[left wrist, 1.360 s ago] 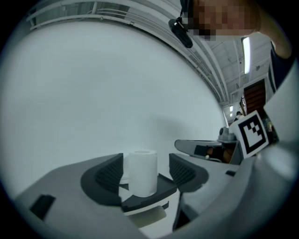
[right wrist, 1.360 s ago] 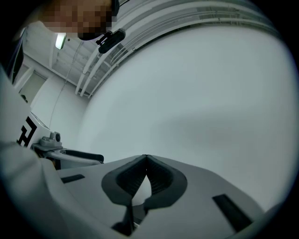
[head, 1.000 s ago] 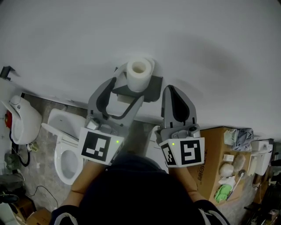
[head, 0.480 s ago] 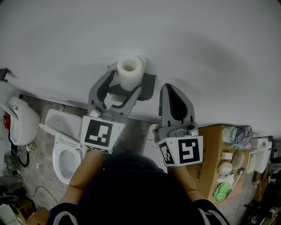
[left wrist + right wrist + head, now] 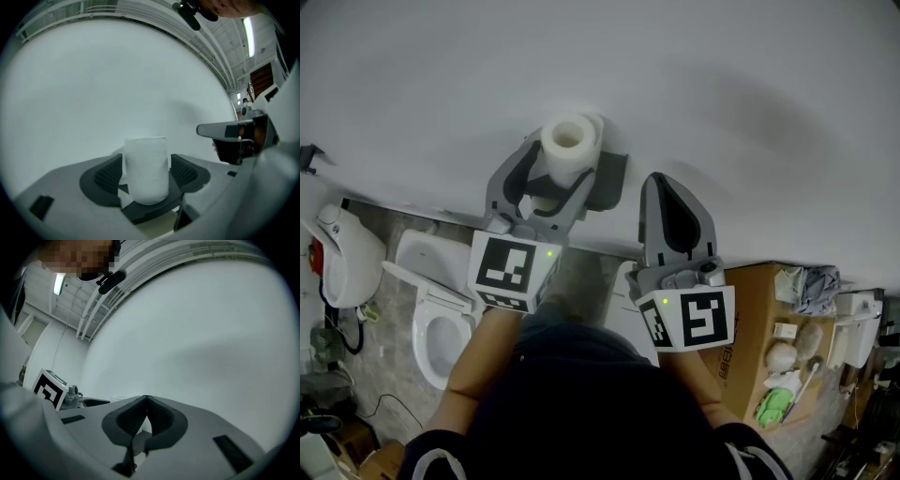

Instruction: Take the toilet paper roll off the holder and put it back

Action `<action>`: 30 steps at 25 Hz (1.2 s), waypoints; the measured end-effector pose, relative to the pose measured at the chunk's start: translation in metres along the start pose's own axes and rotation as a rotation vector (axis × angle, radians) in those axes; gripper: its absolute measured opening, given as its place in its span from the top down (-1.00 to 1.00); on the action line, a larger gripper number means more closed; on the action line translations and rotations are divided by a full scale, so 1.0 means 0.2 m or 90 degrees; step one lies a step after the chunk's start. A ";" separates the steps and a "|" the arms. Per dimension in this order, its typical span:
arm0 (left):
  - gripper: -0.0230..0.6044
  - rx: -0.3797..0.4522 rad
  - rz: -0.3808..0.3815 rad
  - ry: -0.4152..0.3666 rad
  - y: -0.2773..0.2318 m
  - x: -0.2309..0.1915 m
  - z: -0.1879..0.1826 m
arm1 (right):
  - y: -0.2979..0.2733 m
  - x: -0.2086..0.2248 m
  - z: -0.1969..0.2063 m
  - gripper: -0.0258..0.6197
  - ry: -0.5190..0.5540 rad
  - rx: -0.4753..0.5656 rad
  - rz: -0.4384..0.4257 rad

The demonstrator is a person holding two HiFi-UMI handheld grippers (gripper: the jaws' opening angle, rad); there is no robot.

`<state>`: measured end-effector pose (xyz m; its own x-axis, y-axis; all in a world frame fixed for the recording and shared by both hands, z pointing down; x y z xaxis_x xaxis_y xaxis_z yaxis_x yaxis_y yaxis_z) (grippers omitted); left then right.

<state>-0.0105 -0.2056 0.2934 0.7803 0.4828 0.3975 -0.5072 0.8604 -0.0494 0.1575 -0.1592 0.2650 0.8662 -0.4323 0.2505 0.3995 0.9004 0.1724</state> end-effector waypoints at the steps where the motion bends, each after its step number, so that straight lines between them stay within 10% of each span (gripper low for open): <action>1: -0.06 -0.001 0.001 0.001 0.00 0.00 0.00 | 0.00 0.00 0.00 0.87 -0.001 -0.001 0.000; 30: -0.01 -0.104 0.008 0.004 -0.09 -0.01 0.00 | 0.03 0.01 0.02 0.87 -0.001 -0.005 0.005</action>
<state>-0.0018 -0.2215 0.2931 0.7768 0.4948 0.3895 -0.4517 0.8688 -0.2028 0.1608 -0.1552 0.2709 0.8690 -0.4247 0.2540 0.3946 0.9044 0.1621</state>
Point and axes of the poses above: the fingertips, and each gripper's own axes: y backward along the fingers, x to its right, z out of its underside, the point moved 7 cm from there along y, backward along the fingers, and after that the axes turned 15 degrees about -y, right-handed, at the moved point
